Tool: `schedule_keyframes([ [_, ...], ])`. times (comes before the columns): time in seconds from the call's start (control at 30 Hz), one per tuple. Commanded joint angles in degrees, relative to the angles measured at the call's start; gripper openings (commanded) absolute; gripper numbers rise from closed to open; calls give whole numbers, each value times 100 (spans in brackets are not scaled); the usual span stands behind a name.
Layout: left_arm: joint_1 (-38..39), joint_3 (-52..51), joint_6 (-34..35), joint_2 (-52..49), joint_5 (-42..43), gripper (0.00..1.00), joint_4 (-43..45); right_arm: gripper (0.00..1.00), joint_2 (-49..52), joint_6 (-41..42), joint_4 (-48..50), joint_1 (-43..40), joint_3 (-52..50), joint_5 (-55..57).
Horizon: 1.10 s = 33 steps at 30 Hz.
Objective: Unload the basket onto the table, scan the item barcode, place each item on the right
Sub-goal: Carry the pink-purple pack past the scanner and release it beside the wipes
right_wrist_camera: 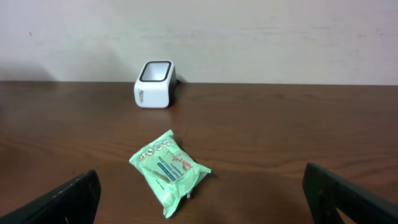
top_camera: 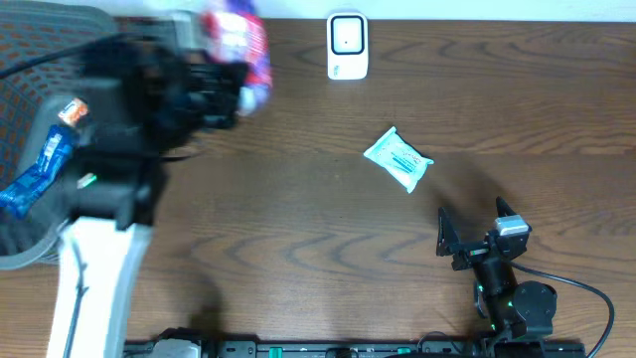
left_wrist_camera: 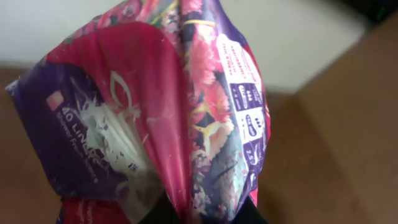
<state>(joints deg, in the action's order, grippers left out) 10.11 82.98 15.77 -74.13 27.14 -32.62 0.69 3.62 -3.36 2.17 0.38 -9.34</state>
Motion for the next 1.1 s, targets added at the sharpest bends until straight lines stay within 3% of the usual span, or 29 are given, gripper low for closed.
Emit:
schedule_keyframes([
  [0.0,713,50,-240,-577,-855,7,-155,99,-31,-50,-24,28,-9,4],
  [0.17,1606,48,-164,-1611,-1078,7,-247,99,-31,-48,-24,28,-9,4],
  [0.3,2107,48,343,-2428,-1755,7,-173,99,-31,-48,-26,28,-7,4],
  [0.57,2524,48,658,-3536,-2686,7,247,99,-31,-48,-24,28,-9,4],
  [0.9,2855,46,2363,-4524,-2540,7,671,99,-31,-50,-26,28,-7,4],
  [1.07,3104,48,2374,-4605,-2402,7,1038,99,-31,-50,-24,28,-9,4],
])
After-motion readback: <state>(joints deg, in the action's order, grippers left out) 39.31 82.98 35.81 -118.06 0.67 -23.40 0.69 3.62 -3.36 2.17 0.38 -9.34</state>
